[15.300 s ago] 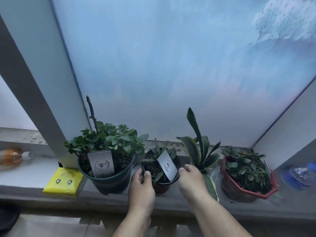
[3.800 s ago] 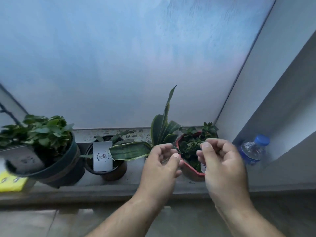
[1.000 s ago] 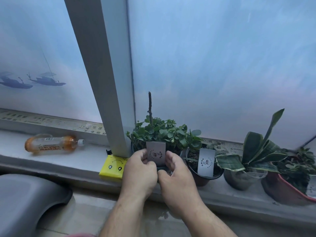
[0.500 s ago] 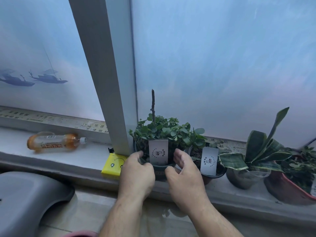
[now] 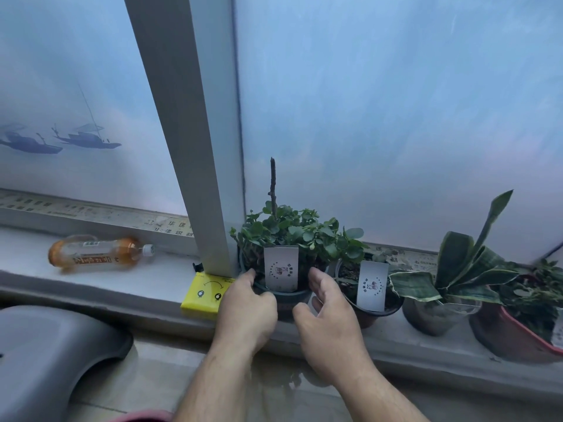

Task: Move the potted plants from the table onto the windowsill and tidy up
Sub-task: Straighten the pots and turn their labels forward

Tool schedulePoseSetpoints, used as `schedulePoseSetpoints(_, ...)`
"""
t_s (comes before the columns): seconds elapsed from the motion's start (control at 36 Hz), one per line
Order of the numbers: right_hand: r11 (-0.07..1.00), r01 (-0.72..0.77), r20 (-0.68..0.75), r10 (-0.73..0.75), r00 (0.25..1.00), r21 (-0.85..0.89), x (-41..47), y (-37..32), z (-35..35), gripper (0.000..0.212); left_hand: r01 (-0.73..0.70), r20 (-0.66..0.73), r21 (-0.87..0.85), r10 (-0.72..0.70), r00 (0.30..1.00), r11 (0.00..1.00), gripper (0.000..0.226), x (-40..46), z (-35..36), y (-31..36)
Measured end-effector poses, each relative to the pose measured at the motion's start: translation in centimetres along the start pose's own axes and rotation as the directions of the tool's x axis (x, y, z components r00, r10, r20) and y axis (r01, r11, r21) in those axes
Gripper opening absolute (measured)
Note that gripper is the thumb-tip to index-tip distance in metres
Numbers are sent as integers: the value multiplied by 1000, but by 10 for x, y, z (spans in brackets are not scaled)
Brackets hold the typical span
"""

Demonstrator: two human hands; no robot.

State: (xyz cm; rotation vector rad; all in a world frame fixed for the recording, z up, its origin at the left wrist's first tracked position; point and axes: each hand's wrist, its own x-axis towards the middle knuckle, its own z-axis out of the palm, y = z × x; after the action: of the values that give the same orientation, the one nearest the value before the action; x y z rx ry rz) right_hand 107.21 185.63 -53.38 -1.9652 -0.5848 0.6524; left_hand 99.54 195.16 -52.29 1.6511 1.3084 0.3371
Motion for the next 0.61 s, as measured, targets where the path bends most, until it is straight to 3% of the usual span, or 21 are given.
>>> schedulePoseSetpoints(0.19, 1000, 24, 19, -24, 1000, -18, -2, 1, -3, 67, -112, -93, 29, 114, 989, 993, 50, -14, 3, 13)
schedulePoseSetpoints(0.61, 989, 104, 56, -110, 992, 103, 5, 8, 2, 57, -170, -9, -4, 170, 985, 985, 44, -9, 10, 12)
